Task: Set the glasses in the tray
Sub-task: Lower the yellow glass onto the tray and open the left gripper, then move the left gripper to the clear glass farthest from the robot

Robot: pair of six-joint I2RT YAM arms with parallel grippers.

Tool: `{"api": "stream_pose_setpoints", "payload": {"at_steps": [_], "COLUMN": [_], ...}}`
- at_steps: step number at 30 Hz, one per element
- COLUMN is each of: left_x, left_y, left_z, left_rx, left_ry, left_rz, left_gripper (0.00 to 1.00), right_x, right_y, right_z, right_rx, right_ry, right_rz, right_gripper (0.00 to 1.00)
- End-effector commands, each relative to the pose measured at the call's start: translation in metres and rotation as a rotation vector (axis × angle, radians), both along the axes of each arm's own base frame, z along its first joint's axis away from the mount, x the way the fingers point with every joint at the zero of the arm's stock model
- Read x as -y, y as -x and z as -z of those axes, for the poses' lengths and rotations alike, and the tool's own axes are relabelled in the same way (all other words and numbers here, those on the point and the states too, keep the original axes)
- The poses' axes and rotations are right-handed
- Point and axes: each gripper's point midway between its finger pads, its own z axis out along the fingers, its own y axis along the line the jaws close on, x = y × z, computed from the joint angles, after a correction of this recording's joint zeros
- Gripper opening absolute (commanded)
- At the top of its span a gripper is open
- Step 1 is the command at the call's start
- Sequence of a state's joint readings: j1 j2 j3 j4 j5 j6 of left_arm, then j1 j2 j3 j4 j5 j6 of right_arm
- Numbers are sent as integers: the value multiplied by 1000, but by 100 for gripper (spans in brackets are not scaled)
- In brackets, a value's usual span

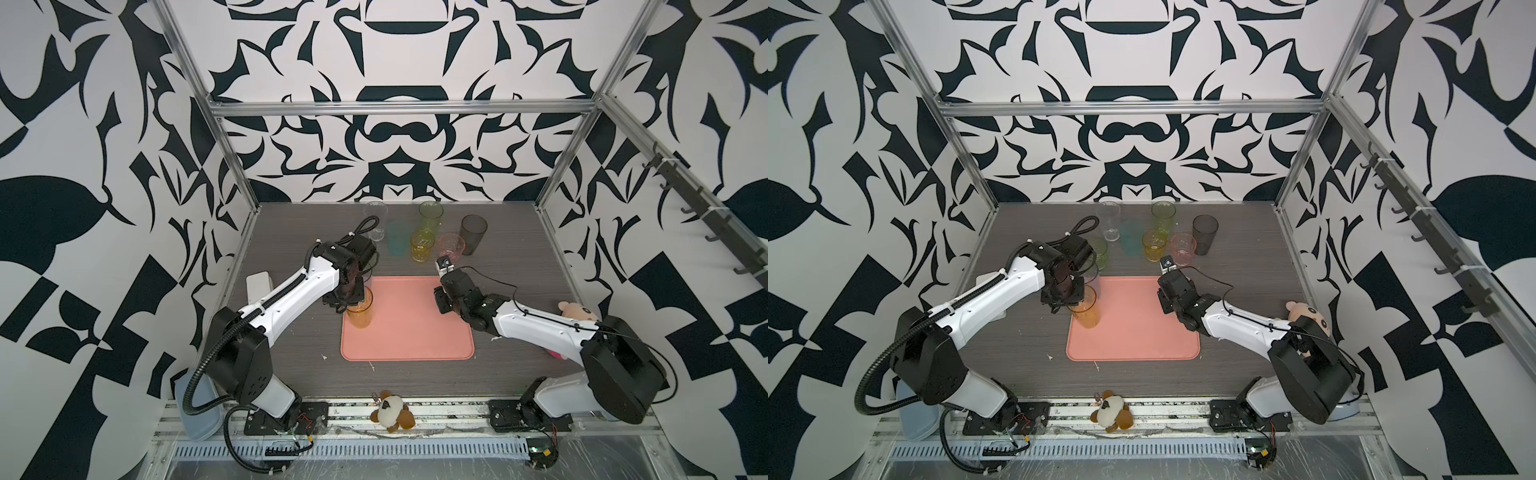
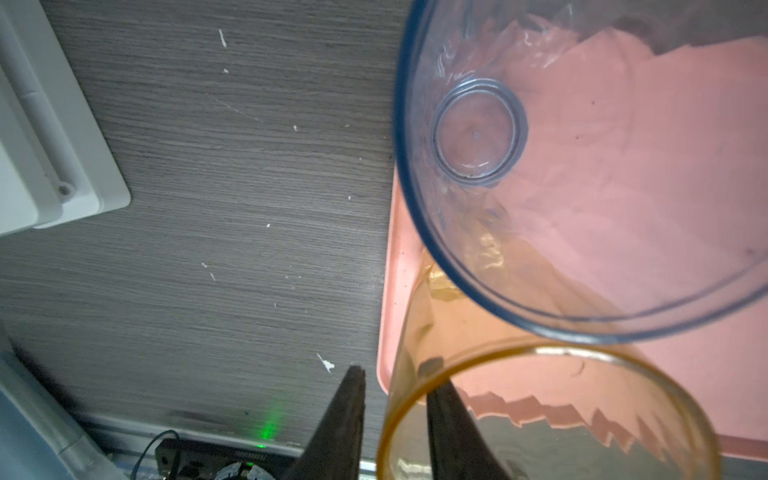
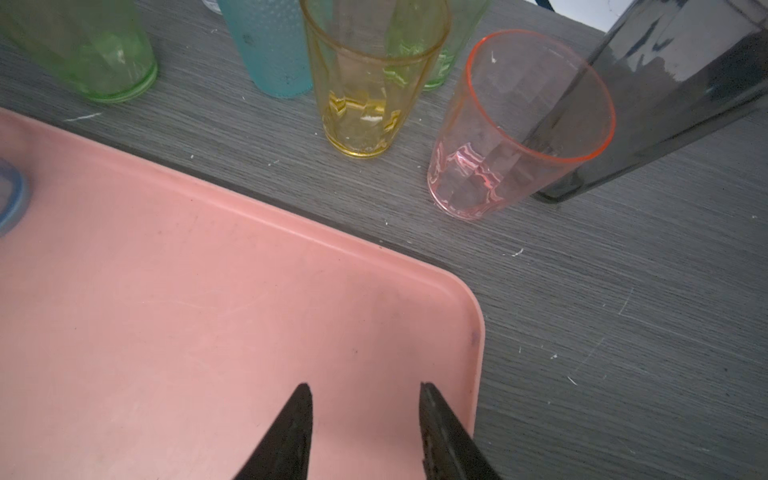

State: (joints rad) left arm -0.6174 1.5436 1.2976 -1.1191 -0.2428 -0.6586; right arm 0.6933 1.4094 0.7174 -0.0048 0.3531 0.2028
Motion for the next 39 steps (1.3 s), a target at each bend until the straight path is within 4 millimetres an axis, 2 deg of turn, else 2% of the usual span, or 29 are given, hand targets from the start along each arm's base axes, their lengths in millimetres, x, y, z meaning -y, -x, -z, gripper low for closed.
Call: {"api": "stream_pose_setpoints", "payload": {"at_steps": [1, 9, 18, 23, 30, 39], "left_x": [-3, -2, 3, 12, 24, 29], "left_y": [2, -4, -24, -47, -90, -152], "left_z": [-17, -37, -74, -97, -120, -135], "left_rx": [15, 58, 155, 233, 322, 457], "left_ry": [8, 17, 28, 42, 57, 100], "left_rz": [-17, -14, 12, 35, 39, -15], "left_gripper": [30, 32, 38, 40, 40, 42], "right_x": [-3, -2, -1, 1, 1, 1], "right_y": [-9, -9, -8, -7, -6, -3], "right_z": [-15, -16, -19, -21, -25, -28], "right_rx": [35, 37, 51, 60, 74, 81], "right_ry": [-5, -6, -13, -19, -48, -69], "right_rz": [9, 10, 15, 17, 24, 24], "right_gripper": [46, 46, 46, 46, 46, 46]}}
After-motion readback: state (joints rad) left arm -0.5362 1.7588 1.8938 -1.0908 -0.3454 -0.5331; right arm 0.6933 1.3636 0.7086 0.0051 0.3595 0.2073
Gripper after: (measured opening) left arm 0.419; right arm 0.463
